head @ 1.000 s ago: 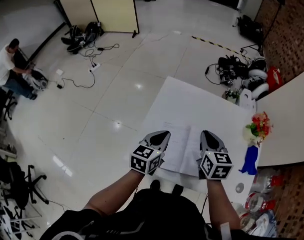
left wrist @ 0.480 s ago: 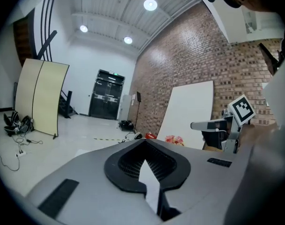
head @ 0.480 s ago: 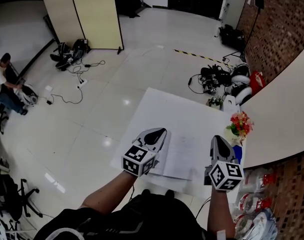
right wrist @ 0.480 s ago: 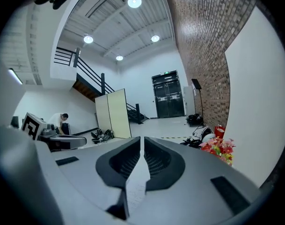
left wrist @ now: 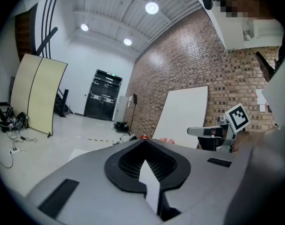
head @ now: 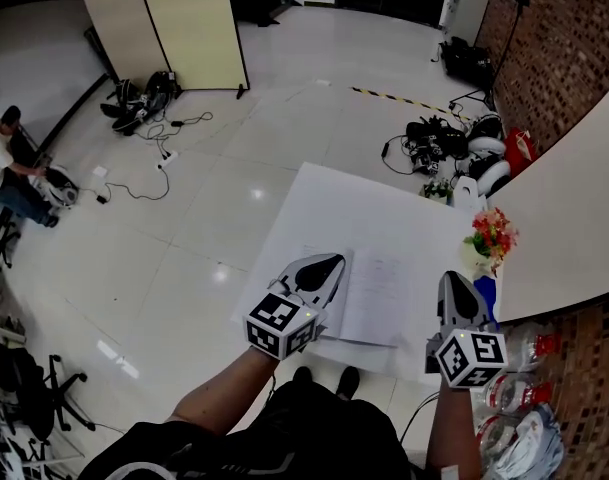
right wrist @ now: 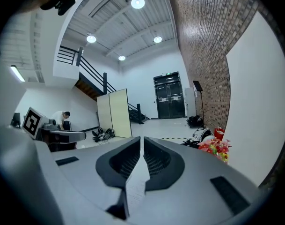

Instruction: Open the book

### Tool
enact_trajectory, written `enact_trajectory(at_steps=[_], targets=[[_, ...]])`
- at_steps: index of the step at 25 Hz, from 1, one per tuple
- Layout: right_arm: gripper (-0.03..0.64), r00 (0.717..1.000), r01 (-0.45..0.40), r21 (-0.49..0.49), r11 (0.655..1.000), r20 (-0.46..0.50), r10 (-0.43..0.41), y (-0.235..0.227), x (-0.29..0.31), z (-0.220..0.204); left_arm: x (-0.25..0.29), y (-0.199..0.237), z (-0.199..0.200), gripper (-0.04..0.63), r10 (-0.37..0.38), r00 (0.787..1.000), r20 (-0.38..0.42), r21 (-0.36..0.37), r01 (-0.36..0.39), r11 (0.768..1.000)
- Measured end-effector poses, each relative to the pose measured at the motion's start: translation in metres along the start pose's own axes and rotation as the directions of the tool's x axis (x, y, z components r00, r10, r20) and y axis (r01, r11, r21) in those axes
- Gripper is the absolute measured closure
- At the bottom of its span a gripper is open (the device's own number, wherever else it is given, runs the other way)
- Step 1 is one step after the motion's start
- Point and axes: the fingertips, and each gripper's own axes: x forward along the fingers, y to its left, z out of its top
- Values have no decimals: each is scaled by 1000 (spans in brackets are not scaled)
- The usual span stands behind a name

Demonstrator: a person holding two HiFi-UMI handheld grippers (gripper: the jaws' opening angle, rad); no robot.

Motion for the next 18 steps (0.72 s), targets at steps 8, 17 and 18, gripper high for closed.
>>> enact_trajectory(at_steps=[8,17,18], targets=[[611,1000,27,-16,1000,-6,-27,31,-48,-11,-29,-22,-27,600,-93,995,-24,-32,93,995],[611,996,-58,-25,998,72,60,52,-168,-24,-97,-147,-39,600,-85,996,-9,30,86,996],[611,995,-74,-30,997,71,76,57,-187,-31,-110,-165,-48,600,-76,997,-11,21,77,997]])
